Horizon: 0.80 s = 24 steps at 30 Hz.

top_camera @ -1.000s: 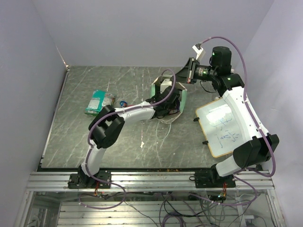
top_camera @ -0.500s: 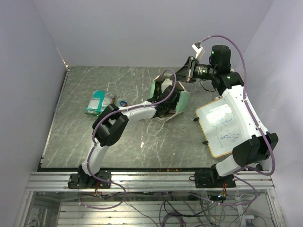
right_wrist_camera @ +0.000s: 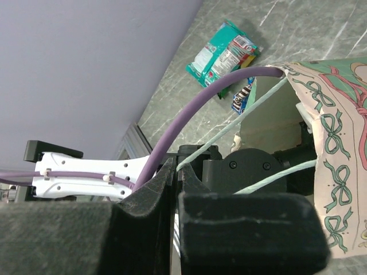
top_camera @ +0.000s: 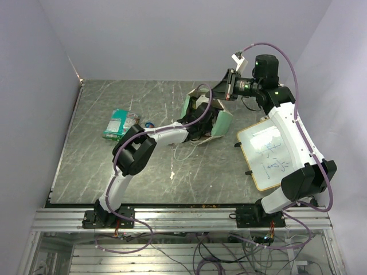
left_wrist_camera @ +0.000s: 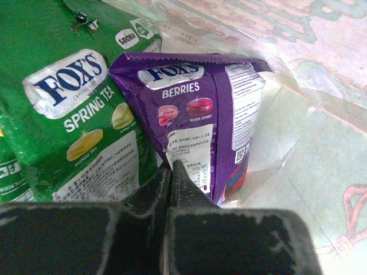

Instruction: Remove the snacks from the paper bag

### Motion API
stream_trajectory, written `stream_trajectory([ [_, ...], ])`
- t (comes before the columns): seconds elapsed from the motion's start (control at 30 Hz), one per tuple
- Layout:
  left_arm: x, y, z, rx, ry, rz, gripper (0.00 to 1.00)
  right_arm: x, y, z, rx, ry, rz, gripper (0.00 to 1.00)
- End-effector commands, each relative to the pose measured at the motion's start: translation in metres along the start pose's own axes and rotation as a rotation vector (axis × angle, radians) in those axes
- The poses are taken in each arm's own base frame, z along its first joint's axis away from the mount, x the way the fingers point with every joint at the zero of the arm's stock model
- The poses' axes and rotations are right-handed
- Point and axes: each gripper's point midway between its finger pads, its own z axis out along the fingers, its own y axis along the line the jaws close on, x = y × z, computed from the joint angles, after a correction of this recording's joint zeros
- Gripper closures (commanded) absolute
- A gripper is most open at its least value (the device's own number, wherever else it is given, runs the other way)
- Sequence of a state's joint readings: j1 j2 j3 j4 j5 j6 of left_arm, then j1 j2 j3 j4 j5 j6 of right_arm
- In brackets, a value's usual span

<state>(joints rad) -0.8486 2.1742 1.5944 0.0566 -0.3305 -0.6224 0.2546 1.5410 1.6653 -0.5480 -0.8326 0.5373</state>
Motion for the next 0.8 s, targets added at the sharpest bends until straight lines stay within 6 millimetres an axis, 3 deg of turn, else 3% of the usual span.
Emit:
stream_trajectory([
  [0.0,-0.031,-0.007,-0.014,0.059,-0.051,-0.014,0.93,-0.006,0.021,-0.006,-0.050,-0.017,-0.053,1.00],
  [0.3,-0.048,-0.014,-0.063,0.128,-0.035,-0.021,0.93,-0.005,0.012,-0.003,-0.031,-0.040,-0.056,1.00],
  [0.53,-0.070,-0.020,-0.116,0.188,-0.024,0.014,0.93,-0.008,0.006,-0.001,-0.014,-0.057,-0.075,1.00],
  [0.77,-0.067,-0.017,-0.159,0.235,0.039,0.033,0.93,-0.010,0.000,0.002,0.002,-0.059,-0.095,1.00],
])
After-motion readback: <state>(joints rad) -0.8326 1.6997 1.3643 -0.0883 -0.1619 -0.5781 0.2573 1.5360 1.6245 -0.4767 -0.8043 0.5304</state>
